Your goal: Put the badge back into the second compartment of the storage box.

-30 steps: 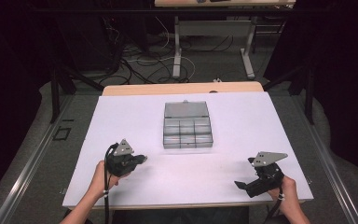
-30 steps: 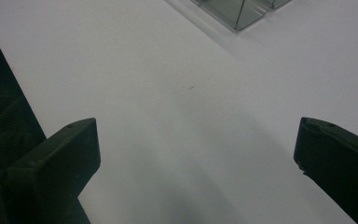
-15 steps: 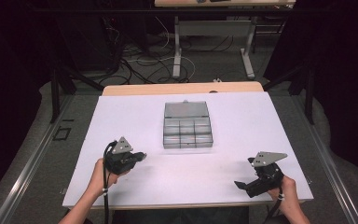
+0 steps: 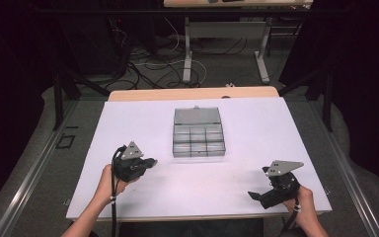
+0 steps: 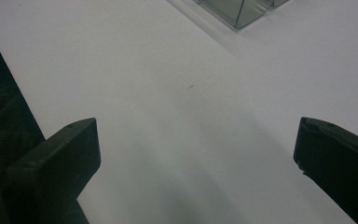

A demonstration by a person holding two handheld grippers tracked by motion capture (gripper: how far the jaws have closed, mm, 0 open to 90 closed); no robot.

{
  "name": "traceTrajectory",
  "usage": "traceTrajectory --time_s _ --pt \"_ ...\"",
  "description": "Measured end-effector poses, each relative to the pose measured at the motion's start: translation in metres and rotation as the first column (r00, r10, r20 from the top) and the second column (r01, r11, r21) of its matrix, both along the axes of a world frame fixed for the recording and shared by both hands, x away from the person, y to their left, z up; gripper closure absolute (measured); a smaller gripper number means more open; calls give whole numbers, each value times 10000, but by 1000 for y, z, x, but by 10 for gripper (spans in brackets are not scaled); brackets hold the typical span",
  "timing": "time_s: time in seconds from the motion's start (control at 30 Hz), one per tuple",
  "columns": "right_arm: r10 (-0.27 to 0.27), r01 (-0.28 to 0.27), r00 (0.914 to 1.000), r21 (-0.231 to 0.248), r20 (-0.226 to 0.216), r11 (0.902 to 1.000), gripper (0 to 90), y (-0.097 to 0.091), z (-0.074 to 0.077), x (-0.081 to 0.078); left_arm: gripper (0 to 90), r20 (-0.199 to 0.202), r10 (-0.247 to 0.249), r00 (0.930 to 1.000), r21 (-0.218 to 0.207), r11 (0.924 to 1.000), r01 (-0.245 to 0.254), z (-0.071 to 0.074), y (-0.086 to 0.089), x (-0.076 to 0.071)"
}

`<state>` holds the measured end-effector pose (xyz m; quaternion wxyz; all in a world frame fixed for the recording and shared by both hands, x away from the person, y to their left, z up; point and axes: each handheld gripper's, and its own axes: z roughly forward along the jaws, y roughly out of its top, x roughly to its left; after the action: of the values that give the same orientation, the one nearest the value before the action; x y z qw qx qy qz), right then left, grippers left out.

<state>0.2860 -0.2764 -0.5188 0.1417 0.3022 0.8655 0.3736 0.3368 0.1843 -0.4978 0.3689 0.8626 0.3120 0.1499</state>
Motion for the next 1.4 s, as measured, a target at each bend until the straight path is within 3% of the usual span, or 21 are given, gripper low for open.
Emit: traceTrajectory --time_s 1.4 --pt "41 -41 10000 -5 -66 10000 2 0 0 0 879 343 46 9994 -304 9995 -35 18 -21 33"
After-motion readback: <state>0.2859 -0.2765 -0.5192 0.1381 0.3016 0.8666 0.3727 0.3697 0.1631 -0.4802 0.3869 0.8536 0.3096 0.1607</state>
